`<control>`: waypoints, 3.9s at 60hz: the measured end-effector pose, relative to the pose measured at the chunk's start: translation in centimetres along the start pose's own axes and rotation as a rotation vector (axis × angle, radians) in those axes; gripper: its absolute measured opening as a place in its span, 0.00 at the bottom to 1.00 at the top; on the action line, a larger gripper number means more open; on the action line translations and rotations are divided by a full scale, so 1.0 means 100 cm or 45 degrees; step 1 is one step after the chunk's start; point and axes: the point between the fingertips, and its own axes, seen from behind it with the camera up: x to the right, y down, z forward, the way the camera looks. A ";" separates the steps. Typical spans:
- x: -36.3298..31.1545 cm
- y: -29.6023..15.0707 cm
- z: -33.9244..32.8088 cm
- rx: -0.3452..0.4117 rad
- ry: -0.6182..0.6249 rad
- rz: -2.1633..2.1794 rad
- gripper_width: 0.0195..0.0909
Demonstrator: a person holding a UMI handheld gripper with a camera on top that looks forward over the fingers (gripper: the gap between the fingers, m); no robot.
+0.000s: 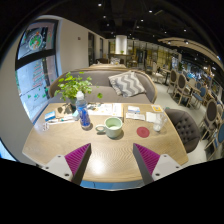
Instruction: Pour water
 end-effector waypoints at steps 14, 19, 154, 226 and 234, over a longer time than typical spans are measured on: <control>-0.045 0.004 0.034 -0.021 -0.038 -0.018 0.93; -0.072 -0.001 0.050 0.004 -0.076 -0.030 0.93; -0.112 -0.157 0.256 0.158 -1.239 2.630 0.17; 0.170 -0.123 0.256 0.427 -0.012 0.089 0.18; 0.186 -0.094 0.278 0.398 -0.014 0.093 0.18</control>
